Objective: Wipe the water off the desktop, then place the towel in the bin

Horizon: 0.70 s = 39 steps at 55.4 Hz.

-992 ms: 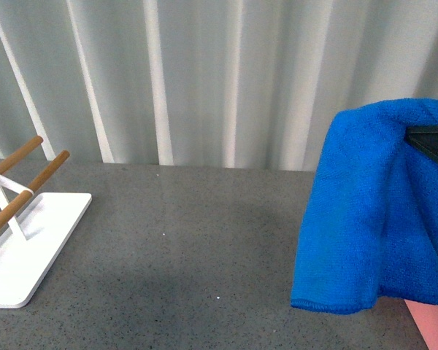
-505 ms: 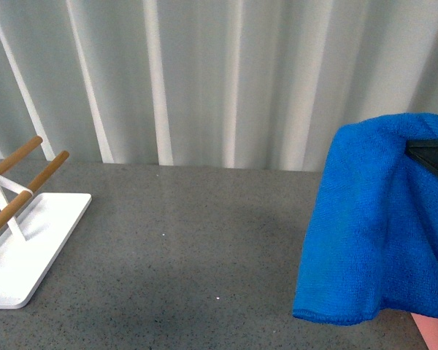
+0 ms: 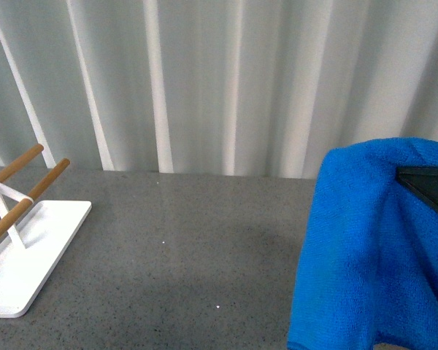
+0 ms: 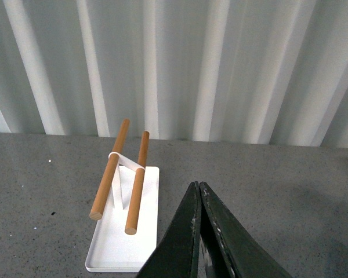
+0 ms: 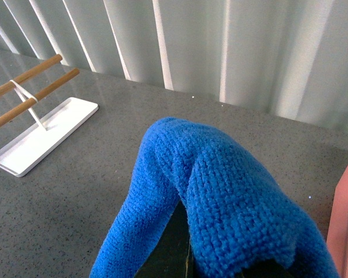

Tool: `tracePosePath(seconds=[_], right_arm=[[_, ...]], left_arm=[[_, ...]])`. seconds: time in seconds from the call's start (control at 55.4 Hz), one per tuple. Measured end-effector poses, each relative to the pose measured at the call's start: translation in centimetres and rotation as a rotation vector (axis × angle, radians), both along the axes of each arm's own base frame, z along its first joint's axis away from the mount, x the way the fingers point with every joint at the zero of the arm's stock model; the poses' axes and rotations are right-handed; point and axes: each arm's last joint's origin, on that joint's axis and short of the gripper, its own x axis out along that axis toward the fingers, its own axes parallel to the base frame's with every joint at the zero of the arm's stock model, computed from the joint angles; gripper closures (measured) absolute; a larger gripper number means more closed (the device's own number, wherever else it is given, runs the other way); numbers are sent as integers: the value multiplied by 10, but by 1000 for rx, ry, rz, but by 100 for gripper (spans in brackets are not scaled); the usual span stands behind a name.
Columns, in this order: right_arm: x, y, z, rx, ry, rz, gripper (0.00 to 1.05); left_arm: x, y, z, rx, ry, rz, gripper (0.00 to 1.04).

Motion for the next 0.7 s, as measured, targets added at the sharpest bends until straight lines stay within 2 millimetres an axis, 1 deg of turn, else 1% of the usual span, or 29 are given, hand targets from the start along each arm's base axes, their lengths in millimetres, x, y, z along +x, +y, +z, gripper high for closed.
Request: tracePosePath(seconds=[0.235,0.541,0.632,0.704], right_arm=[[-1,2,0,-6,8,-5,101],[-1,10,2,-15,9,12,101],[0,11,0,-15,11,13,101],[2,11,-1,-17,15,7,101]], left_arm=[[-7,0,1,0,-3,0,101],[-15,0,0,0,-3,0,101],[-23,0,-5,0,32,0,101],[-26,0,-3,0,4,0,101]])
